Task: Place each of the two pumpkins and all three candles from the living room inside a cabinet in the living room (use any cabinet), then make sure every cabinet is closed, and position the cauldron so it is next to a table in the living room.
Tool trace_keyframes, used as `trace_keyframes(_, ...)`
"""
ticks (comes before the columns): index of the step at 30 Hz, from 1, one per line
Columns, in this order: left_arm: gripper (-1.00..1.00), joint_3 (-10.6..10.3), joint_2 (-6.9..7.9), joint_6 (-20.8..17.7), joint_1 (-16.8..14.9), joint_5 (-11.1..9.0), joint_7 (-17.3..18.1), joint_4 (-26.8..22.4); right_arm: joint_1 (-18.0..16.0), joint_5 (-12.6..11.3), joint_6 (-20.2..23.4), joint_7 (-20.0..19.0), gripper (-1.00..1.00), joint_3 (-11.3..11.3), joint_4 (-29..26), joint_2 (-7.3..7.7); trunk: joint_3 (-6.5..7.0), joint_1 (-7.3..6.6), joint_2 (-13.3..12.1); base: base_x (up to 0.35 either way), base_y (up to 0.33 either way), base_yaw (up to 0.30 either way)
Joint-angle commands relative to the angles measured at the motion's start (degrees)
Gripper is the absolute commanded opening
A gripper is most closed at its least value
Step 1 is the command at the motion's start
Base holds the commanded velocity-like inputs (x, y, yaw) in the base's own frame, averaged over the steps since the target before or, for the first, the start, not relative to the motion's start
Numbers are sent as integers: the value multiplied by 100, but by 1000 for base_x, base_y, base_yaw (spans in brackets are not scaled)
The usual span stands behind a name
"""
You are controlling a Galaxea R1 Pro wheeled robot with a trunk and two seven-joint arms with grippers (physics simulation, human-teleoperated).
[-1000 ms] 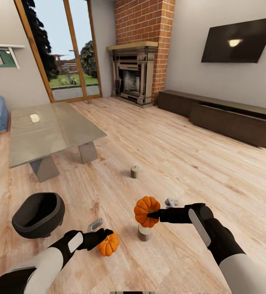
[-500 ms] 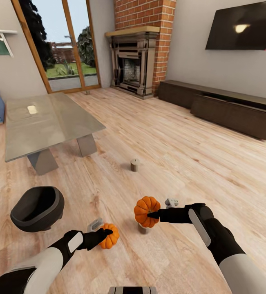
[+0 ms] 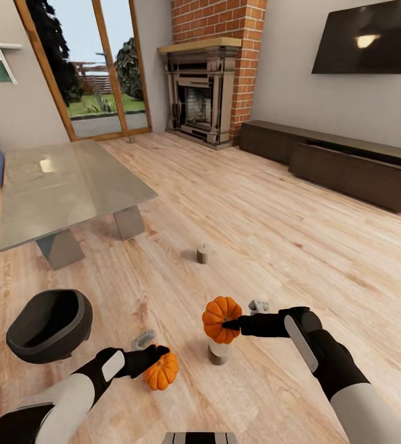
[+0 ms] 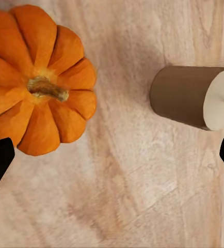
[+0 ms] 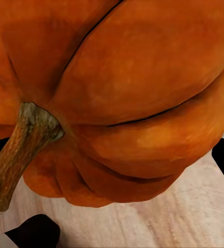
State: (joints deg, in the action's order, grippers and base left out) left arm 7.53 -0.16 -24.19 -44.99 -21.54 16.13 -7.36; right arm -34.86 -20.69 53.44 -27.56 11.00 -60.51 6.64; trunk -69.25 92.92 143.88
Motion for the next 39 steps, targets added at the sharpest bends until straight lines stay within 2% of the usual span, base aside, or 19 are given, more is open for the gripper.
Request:
trace_keyframes(1, 100, 46, -2, -42, -1, 9, 4, -9, -3, 3, 17, -11, -100, 8, -4, 4, -5, 2, 2, 320, 0, 0)
trace_keyframes(8, 100, 46, -9, -34, -1, 9, 4, -8, -3, 3, 17, -9, -100, 8, -5, 4, -5, 2, 2, 321, 0, 0)
trace_keyframes(13, 100, 42, -10, -35, -1, 15, -24, -3, -3, 3, 17, -11, -100, 0, -4, 4, -5, 2, 2, 95, 0, 0)
trace_keyframes(25, 100, 40, -5, -33, -1, 26, -39, -2, -3, 3, 17, -12, -100, -1, -4, 4, -270, 33, 18, 3, 0, 0)
trace_keyframes(34, 100, 40, -10, -33, -1, 27, -48, -2, -3, 3, 19, -11, -100, -1, -5, 4, -492, 56, 30, 0, 0, 119)
trace_keyframes(39, 100, 39, -10, -33, -1, 27, -49, -2, -3, 3, 17, -11, -100, -1, -4, 4, -494, 56, 30, 0, 0, 16)
